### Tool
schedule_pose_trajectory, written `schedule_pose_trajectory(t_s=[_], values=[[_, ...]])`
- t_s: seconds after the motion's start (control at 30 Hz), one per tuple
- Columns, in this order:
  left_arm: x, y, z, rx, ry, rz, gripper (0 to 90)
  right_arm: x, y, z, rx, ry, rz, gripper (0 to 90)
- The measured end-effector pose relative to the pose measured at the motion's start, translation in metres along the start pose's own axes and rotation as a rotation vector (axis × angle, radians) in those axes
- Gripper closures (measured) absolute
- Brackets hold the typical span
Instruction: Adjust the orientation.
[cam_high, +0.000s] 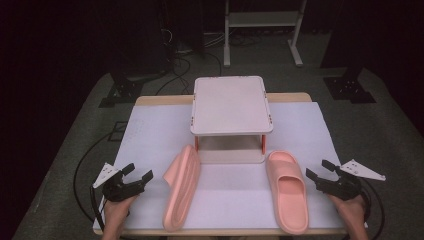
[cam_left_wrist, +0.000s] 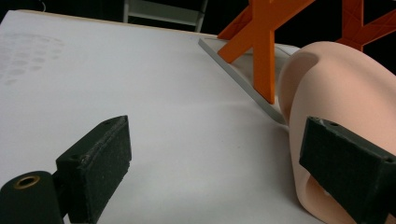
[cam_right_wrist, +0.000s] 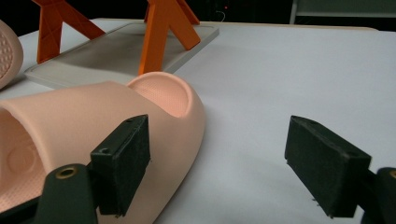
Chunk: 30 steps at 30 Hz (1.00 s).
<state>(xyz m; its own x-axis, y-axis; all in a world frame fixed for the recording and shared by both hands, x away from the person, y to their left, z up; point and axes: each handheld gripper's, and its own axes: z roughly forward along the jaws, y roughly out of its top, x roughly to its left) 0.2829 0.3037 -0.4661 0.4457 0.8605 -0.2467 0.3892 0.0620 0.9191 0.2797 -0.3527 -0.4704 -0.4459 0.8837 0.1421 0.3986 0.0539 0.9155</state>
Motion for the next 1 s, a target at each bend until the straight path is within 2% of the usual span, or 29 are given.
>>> schedule_pose_trajectory(t_s=[0.1,0.27,0.43,0.47,0.63,0.67,1.0], values=[[-0.002,0.000,0.001,0.004,-0.005,0.008,8.9,-0.001,0.000,0.000,0.005,0.002,0.001,21.8],[-0.003,-0.001,-0.001,-0.004,-0.015,-0.004,8.8,0.000,0.000,0.001,0.009,-0.003,0.001,21.8],[-0.005,-0.002,-0.001,0.004,-0.019,0.007,8.8,0.003,0.001,0.002,0.009,0.002,-0.016,21.8],[-0.007,-0.003,-0.001,0.000,-0.028,-0.003,8.8,0.003,0.001,0.002,0.010,0.002,-0.014,21.8],[-0.013,-0.004,0.000,0.016,-0.027,0.023,8.8,0.004,0.002,0.001,0.003,0.003,-0.014,21.8],[-0.015,-0.006,0.000,0.032,-0.032,0.032,8.8,0.003,0.002,0.000,0.000,0.001,-0.013,21.8],[-0.020,-0.009,0.003,0.068,-0.056,0.046,8.8,0.002,0.003,-0.001,-0.011,0.002,-0.007,21.5]])
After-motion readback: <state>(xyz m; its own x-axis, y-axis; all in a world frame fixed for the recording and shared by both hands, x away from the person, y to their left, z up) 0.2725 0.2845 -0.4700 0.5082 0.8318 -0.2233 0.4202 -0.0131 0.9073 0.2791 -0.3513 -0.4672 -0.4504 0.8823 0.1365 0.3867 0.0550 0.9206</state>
